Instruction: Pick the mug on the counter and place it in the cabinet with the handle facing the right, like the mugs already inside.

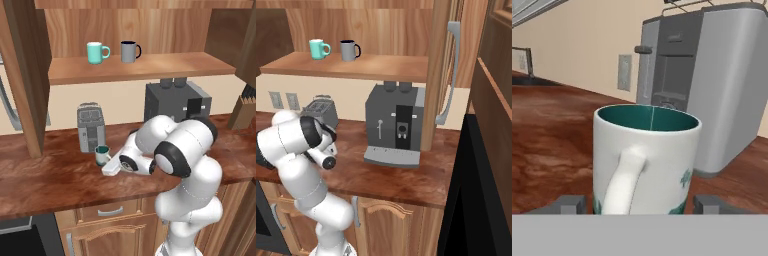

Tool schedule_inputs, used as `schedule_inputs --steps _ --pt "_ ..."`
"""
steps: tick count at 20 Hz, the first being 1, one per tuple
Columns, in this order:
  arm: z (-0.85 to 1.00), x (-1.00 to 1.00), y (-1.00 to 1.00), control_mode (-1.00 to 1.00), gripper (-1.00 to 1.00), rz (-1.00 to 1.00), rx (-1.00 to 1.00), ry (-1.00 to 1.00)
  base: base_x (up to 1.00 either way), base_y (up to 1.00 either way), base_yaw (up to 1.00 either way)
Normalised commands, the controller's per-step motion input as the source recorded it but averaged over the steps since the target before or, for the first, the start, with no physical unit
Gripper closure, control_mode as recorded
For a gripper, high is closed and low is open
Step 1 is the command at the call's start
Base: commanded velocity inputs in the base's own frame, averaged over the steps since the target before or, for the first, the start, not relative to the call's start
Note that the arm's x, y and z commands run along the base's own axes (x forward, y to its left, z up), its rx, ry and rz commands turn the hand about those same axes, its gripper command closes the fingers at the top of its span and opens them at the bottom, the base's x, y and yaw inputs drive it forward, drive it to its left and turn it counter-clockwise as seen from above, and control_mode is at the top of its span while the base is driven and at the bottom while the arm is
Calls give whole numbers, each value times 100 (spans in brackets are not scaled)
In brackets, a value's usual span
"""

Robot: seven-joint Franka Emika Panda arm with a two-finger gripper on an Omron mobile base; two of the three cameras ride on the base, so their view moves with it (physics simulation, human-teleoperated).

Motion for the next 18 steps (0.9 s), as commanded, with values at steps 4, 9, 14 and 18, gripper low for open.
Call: schedule_inputs --steps 4,9,14,18 --pt "0 8 10 -100 100 -3 0 0 0 0 0" --pt "0 0 0 -100 100 0 0 0 0 0 0" --pt "13 -4 0 -100 100 3 0 -4 0 0 0" --pt "30 -2 0 -100 100 5 0 -3 0 0 0"
